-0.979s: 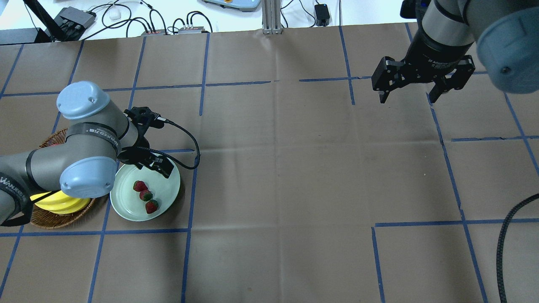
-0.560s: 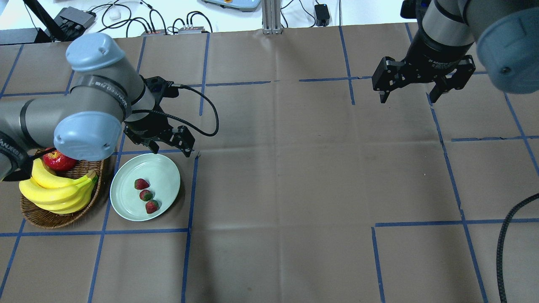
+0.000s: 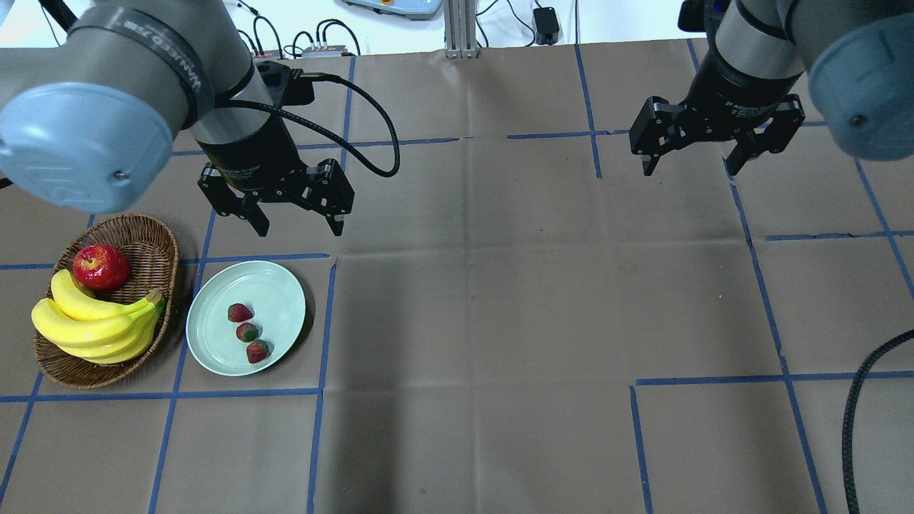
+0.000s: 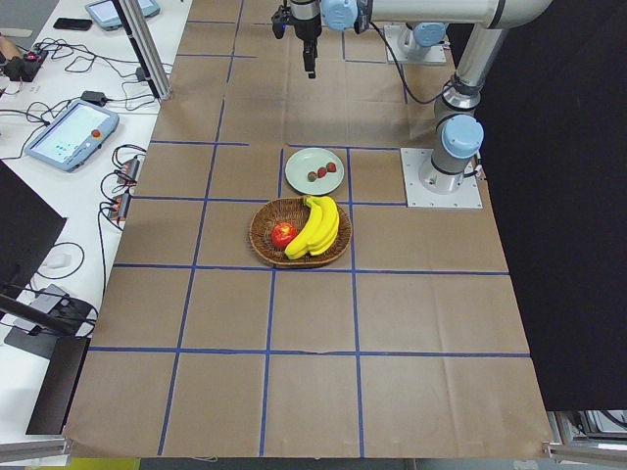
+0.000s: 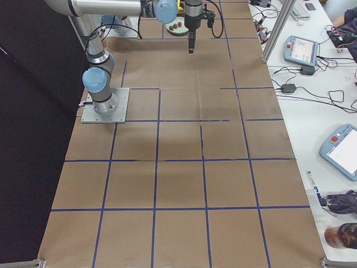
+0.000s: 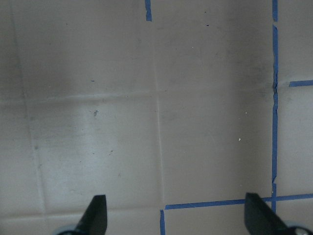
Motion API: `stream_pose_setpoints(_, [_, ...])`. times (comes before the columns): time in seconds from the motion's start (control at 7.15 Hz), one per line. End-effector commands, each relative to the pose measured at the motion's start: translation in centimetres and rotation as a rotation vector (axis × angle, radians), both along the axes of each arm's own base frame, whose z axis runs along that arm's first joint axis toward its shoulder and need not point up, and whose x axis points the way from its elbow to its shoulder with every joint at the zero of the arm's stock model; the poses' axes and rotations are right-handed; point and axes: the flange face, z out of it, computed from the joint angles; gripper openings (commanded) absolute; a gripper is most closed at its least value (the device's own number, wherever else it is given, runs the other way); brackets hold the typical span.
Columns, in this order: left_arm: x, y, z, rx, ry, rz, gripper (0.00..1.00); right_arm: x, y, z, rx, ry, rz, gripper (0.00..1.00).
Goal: Collect all strawberries into plate
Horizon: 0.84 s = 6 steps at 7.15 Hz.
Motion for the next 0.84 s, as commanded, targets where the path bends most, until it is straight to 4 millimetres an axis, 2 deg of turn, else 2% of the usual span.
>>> stream_pose_setpoints(0.0, [-0.6,1.4,0.7,0.015,-0.009,0.033,0.98,0.0,0.0,0.0,0.0,-0.001,0.0,1.0])
stream_pose_setpoints(0.28, [-1.1,1.7,0.6,0.024,-0.015,0.071,0.99,0.0,0.0,0.0,0.0,-0.001,0.0,1.0])
stream_pose_setpoints(0.7, [-1.1,2.4,-0.7,0.039,-0.02,0.061,0.99,0.0,0.0,0.0,0.0,-0.001,0.002,1.0])
